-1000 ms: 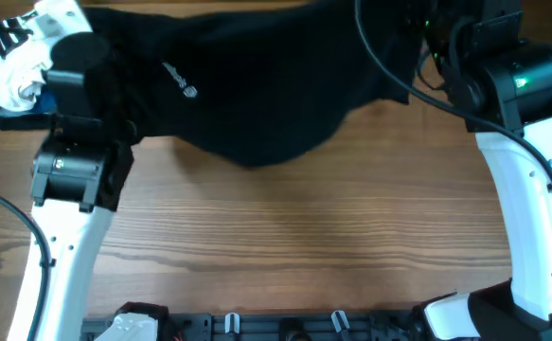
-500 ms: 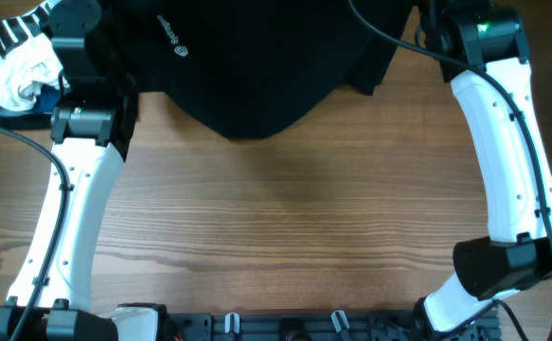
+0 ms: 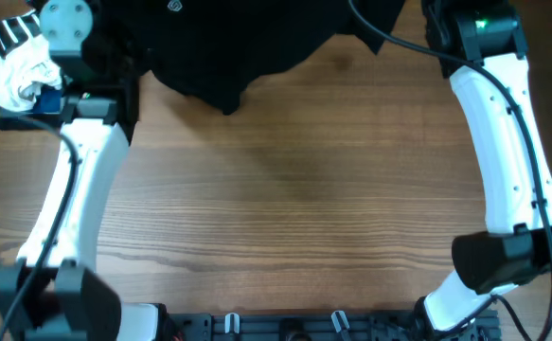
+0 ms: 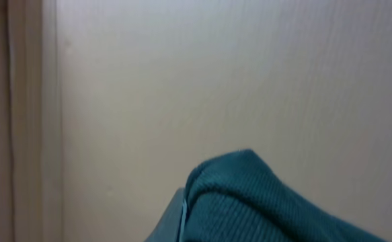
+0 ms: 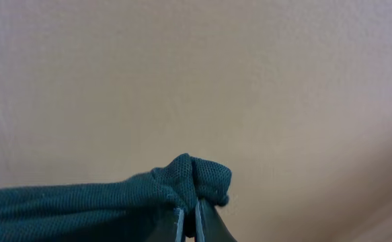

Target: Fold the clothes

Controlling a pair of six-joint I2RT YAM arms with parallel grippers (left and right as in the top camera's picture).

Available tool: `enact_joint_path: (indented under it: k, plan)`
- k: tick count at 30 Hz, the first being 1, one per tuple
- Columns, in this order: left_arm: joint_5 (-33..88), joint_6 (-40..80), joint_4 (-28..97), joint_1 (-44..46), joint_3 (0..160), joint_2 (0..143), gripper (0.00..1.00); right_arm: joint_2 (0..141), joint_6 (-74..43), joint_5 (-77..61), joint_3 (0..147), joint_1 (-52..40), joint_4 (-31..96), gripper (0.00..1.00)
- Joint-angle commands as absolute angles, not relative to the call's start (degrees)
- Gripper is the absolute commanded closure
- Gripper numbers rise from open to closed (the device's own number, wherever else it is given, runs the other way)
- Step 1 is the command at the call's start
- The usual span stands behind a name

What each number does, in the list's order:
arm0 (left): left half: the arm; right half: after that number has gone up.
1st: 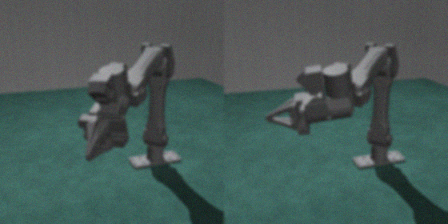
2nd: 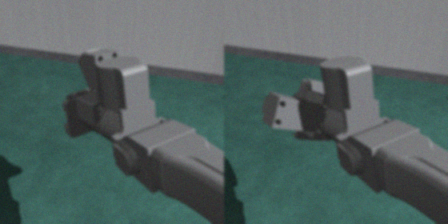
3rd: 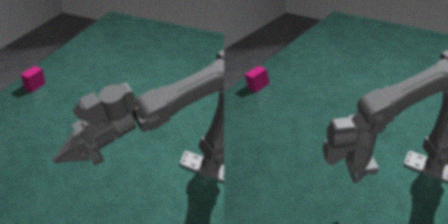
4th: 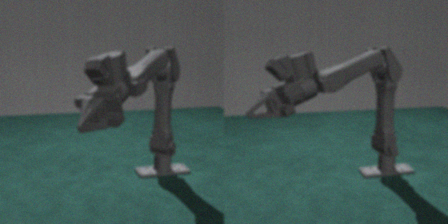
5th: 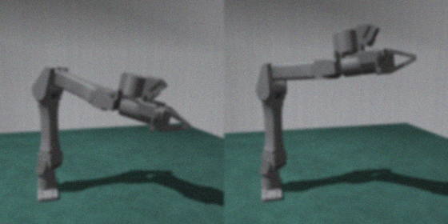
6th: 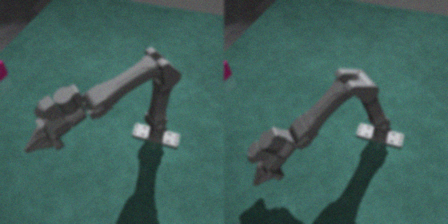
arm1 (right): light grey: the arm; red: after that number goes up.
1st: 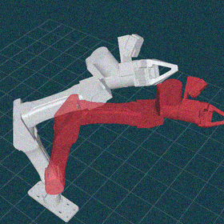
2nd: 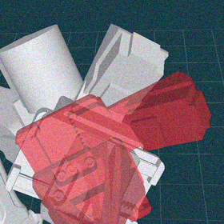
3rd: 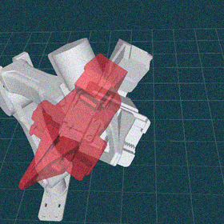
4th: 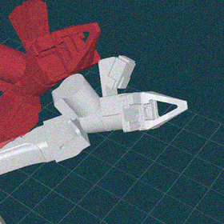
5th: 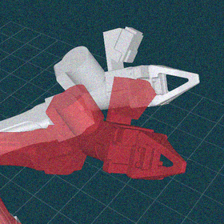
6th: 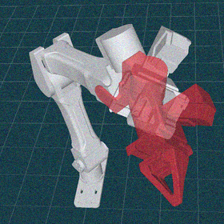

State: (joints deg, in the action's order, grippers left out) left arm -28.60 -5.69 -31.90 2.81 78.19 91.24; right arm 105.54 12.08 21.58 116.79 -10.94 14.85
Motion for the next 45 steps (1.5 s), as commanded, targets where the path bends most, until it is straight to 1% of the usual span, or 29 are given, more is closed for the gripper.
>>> enact_joint_path:
  k: [1, 3, 5, 9, 11, 13, 16, 21, 24, 26, 28, 30, 34, 37, 41, 43, 44, 45]
  plan:
    - [-30.3, -11.4, -39.9, 1.3, 79.6, 92.6, 0.96, 107.5, 14.9, 23.5, 117.9, -9.6, 12.1, 0.96]
    - [-31.1, -11.4, -38.0, 1.3, 79.6, 92.6, 0.96, 107.8, 14.3, 23.5, 117.8, -9.6, 14.4, 0.96]
    - [-31.1, -10.7, -31.8, 1.3, 79.6, 92.7, 0.96, 108.1, 13.3, 22.4, 117.8, -9.5, 18.6, 0.96]
    - [-30.7, -8.4, -26.5, 1.4, 79.6, 93.3, 0.96, 109.7, 12.3, 22.4, 117.8, -9.5, 23.8, 0.96]
    - [-30.7, -6.7, -20.0, 1.4, 79.6, 93.3, 0.96, 110.0, 9.2, 20.9, 117.8, -9.5, 28.5, 0.96]
    - [-30.7, -4.1, -11.1, 1.8, 79.6, 93.3, 0.96, 110.1, 8.3, 16.3, 117.8, -9.6, 34.2, 0.96]
    - [-29.9, -2.0, -1.2, 3.0, 79.6, 93.3, 0.96, 110.1, 5.7, 11.4, 117.8, -9.6, 41.6, 0.96]
    - [-29.8, -0.4, 6.2, 9.1, 79.6, 92.7, 0.96, 110.0, 3.8, 8.1, 117.8, -10.1, 52.4, 0.96]
    - [-30.0, 0.3, 12.1, 14.5, 79.6, 92.2, 0.96, 110.0, -0.9, 7.5, 117.8, -10.3, 61.4, 0.96]
    - [-31.0, 4.1, 16.7, 17.2, 79.6, 91.9, 0.96, 110.0, -3.5, 7.1, 117.9, -10.3, 66.3, 0.96]
    - [-30.9, 9.9, 22.5, 18.5, 79.6, 90.0, 0.96, 109.6, -4.8, 5.2, 117.9, -10.3, 70.6, 0.96]
    - [-30.9, 11.5, 25.3, 18.5, 79.6, 88.2, 0.96, 109.4, -6.9, 4.7, 117.9, -10.3, 73.0, 0.96]
    - [-30.9, 15.8, 35.0, 18.5, 79.6, 81.7, 0.96, 109.4, -9.2, 0.1, 117.9, -10.3, 81.3, 0.96]
    - [-28.5, 18.2, 44.2, 18.5, 79.6, 77.1, 0.96, 109.4, -9.2, -5.1, 117.9, -10.3, 90.6, 0.96]
    - [-26.1, 23.1, 55.1, 18.5, 79.6, 74.7, 0.96, 108.5, -9.3, -12.9, 116.9, -10.4, 92.2, 0.96]
    - [-21.3, 24.9, 58.9, 18.5, 79.6, 74.8, 0.96, 108.5, -9.6, -18.7, 116.9, -10.5, 92.2, 0.96]
    - [-18.2, 25.0, 60.2, 18.5, 79.6, 74.8, 0.96, 108.5, -11.3, -18.6, 116.9, -10.8, 92.2, 0.96]
    - [-17.4, 25.0, 60.9, 18.5, 79.6, 74.8, 0.96, 108.5, -12.1, -15.6, 116.9, -11.1, 92.2, 0.96]
